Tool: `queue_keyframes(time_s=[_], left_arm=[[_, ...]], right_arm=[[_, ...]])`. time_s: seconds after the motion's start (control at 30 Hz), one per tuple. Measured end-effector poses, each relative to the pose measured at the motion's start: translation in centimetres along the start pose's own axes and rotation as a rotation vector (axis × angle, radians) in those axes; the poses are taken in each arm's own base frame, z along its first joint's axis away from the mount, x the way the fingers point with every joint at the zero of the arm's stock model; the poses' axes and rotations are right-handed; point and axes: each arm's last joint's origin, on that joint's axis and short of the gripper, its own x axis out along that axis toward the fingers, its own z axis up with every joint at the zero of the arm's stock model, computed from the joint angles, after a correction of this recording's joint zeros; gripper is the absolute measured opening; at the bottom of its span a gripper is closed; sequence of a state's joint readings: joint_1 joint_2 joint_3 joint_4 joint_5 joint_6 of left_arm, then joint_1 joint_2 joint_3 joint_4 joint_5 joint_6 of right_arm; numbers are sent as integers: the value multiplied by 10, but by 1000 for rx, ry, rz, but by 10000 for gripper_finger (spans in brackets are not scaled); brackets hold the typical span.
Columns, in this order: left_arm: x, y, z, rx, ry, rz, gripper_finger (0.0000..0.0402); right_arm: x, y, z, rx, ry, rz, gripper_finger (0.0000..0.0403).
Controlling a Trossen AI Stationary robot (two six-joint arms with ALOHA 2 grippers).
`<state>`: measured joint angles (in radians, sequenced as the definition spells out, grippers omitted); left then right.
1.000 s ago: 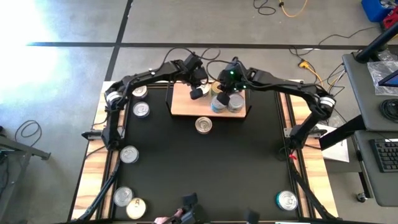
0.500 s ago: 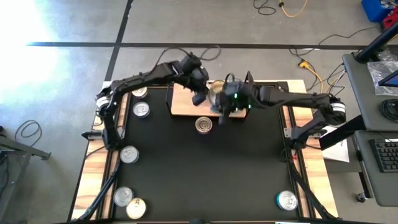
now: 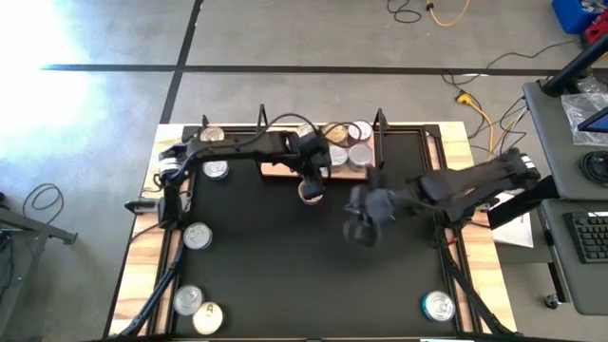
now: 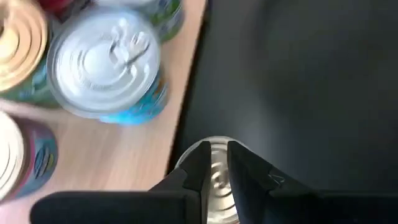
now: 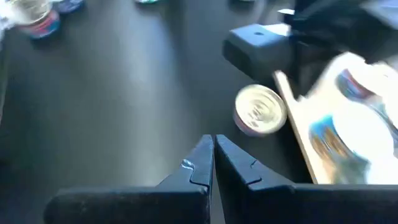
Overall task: Stack canned seafood by type on shelf
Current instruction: Stack the blue-pink tuna can on top of the other blue-pink tuna can on the shelf
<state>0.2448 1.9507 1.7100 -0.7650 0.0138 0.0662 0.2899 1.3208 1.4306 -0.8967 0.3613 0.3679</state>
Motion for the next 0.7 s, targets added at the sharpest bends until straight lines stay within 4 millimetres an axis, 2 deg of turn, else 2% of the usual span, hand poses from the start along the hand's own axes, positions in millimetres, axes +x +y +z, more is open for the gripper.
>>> queue_keyframes(time_s=[0.13,0.27,0.47,0.7], left_arm=[[12,2,-13,-14,45,12,37],[27,-7,-29,-41,99,33,37],[49,-29,-49,22,82,148,37],[66,-45,-70,22,89,147,37]], right_arm=[[-32,20,-12,117,-83,-80,9],[-46,32,-17,226,-175,-114,9],[-39,45,-16,287,-206,-107,9],[-22,61,-13,321,-151,1,9]])
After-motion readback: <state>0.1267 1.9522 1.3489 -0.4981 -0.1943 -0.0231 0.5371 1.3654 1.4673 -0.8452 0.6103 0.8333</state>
